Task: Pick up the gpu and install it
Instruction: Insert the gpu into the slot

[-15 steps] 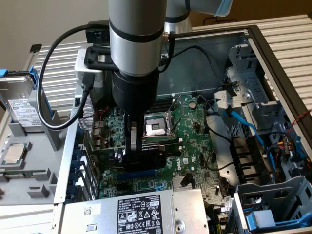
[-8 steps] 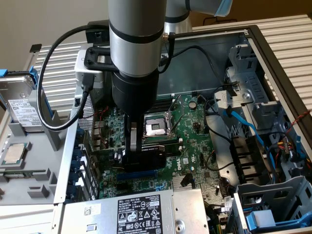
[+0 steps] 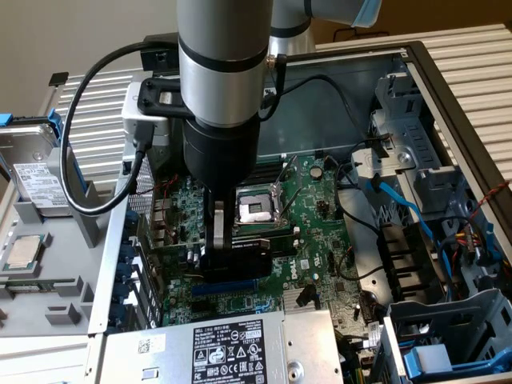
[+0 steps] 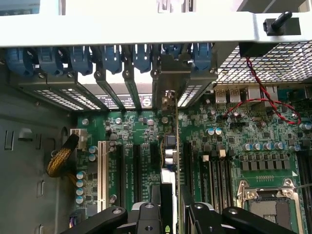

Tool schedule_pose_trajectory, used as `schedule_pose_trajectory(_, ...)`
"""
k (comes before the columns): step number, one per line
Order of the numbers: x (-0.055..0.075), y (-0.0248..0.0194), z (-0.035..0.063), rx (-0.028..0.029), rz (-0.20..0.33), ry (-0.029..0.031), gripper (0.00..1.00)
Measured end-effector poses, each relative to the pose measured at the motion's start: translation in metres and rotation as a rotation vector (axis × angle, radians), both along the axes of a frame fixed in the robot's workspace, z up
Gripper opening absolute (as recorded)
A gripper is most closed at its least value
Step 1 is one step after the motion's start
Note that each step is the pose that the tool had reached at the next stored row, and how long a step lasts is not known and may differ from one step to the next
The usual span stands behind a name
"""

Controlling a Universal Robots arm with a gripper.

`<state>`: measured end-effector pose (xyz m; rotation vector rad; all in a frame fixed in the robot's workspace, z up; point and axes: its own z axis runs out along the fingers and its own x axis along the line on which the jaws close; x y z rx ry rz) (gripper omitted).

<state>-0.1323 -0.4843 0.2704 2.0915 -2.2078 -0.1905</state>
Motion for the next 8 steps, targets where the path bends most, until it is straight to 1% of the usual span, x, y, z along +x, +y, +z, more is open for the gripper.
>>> schedule_pose_trajectory(4,-0.0001,0.0019,0.0001,-0.0002,0.0,0.0001,0.26)
schedule_pose_trajectory(8,0.0,0.0019,-0.0019,-0.0001,0.0,0.0,0.26)
